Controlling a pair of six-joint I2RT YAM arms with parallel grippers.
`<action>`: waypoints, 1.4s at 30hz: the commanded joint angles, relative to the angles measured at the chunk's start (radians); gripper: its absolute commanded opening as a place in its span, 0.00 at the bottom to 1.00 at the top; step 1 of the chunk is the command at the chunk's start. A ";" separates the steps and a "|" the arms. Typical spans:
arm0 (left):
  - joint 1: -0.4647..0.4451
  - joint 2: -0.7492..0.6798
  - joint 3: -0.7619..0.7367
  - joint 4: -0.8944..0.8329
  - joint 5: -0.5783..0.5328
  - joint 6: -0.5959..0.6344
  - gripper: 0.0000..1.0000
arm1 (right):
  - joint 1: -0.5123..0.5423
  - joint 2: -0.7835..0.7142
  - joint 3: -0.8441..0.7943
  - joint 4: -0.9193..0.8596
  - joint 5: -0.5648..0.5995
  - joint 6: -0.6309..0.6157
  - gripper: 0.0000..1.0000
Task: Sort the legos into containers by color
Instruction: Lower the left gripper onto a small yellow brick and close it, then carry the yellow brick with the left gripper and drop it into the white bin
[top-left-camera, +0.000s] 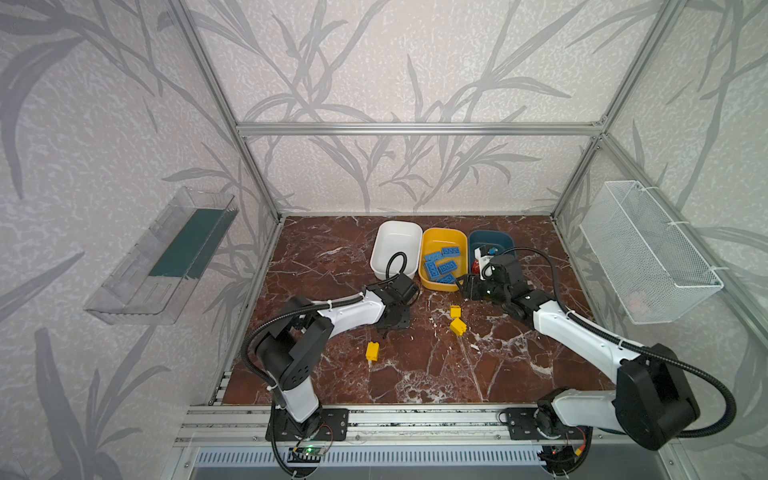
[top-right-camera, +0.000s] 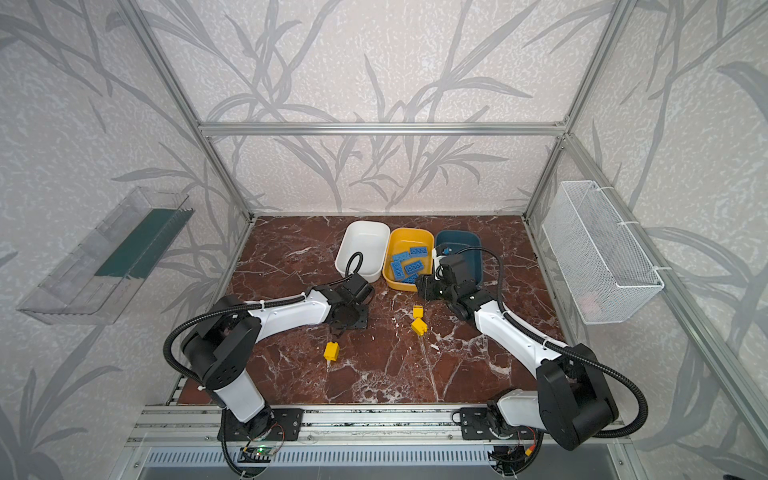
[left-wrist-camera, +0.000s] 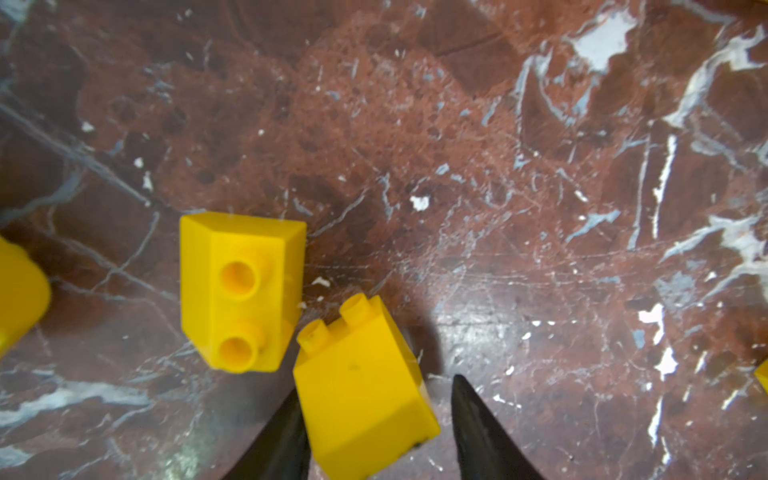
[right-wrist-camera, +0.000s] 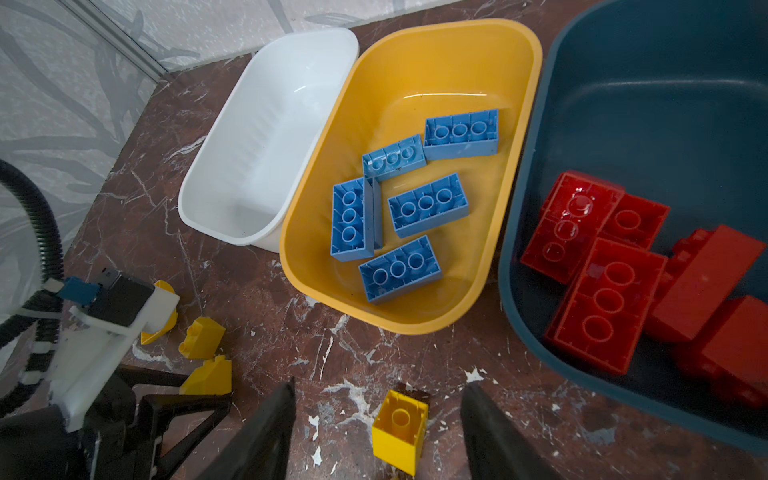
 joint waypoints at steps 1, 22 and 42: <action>-0.004 0.019 0.026 -0.019 -0.040 0.002 0.51 | -0.004 -0.023 -0.012 0.026 -0.008 0.000 0.64; -0.008 0.112 0.118 -0.049 -0.069 0.025 0.36 | -0.003 -0.021 -0.017 0.037 -0.023 0.007 0.64; 0.021 0.061 0.406 -0.197 -0.189 0.097 0.27 | 0.033 -0.087 -0.044 0.005 -0.018 0.041 0.65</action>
